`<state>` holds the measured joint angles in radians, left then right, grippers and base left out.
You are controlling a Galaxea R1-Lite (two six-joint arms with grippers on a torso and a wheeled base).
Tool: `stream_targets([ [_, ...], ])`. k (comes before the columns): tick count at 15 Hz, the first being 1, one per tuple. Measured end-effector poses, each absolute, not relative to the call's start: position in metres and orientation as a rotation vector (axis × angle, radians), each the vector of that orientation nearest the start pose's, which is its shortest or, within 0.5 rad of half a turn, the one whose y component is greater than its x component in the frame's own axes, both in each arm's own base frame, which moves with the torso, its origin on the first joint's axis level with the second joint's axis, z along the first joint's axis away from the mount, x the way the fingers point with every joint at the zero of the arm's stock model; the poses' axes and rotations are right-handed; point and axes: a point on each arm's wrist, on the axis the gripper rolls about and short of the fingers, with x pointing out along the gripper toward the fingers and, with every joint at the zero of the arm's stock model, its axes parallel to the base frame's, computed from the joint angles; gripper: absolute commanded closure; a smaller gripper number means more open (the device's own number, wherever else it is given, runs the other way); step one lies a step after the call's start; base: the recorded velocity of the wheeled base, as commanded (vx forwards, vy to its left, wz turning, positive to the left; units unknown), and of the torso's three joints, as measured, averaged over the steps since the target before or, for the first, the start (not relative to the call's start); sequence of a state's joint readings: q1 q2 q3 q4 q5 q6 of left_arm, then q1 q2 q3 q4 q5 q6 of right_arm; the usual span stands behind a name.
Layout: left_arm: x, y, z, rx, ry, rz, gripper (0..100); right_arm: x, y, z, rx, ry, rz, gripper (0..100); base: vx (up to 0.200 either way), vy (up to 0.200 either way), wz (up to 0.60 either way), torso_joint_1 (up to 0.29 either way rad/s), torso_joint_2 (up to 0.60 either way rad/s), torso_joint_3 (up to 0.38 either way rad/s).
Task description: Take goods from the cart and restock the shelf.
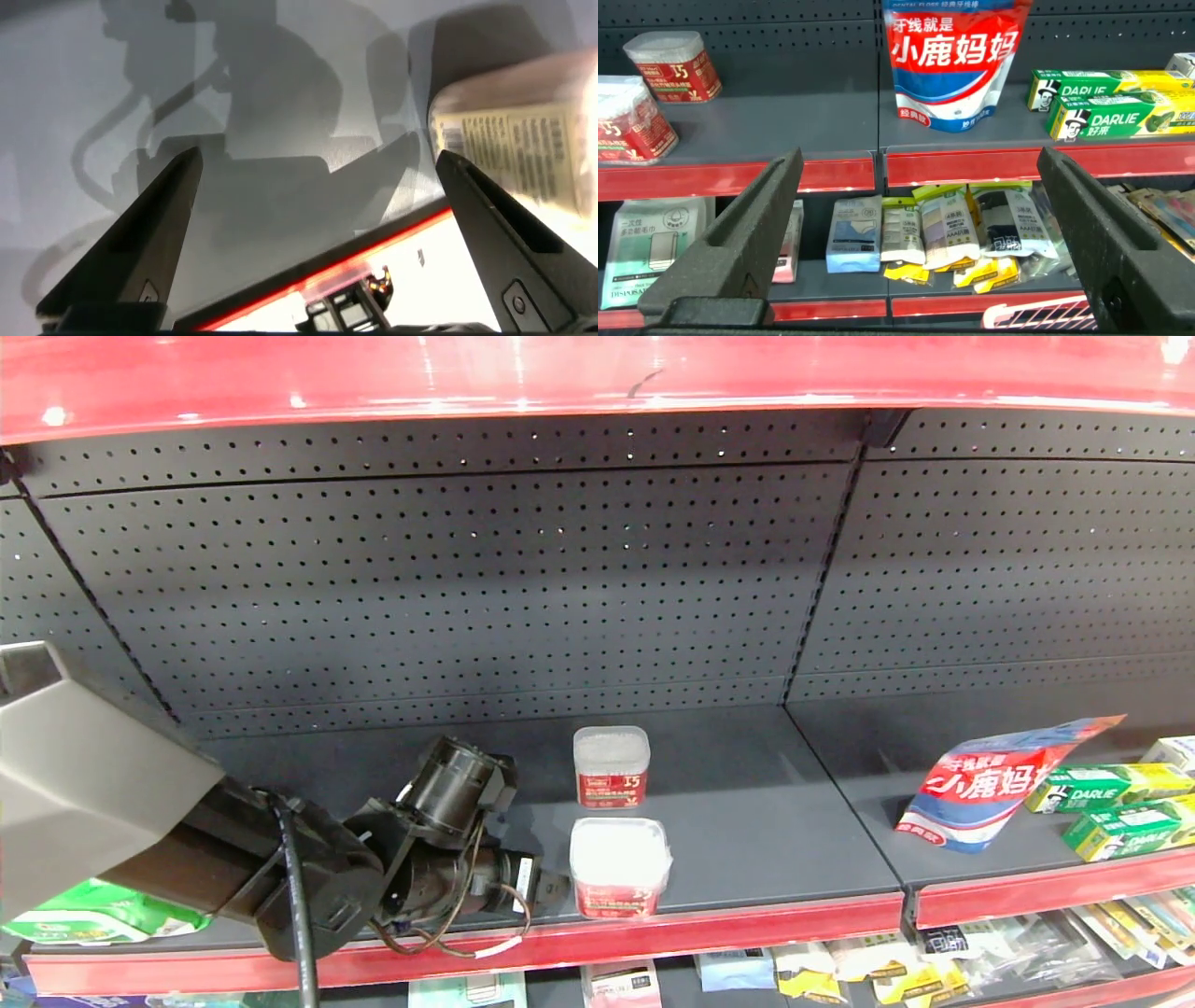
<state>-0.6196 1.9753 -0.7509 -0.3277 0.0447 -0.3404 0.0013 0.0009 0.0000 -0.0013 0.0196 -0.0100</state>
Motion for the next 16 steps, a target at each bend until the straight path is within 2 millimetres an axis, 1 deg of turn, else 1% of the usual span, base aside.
stream_targets([
  [8, 0.2521, -0.1856, 0.0588, -0.021, 0.939, -0.426, 0, -0.0227, 0.0004, 0.0756, -0.010, -0.001, 0.021, 0, 0.000, 0.000, 0.00, 0.000, 0.00, 0.000],
  [16, 0.2516, -0.1853, 0.0589, -0.023, 0.941, -0.429, 0, -0.0227, 0.0004, 0.0756, -0.010, -0.001, 0.021, 0, 0.000, 0.000, 0.00, 0.000, 0.00, 0.000],
])
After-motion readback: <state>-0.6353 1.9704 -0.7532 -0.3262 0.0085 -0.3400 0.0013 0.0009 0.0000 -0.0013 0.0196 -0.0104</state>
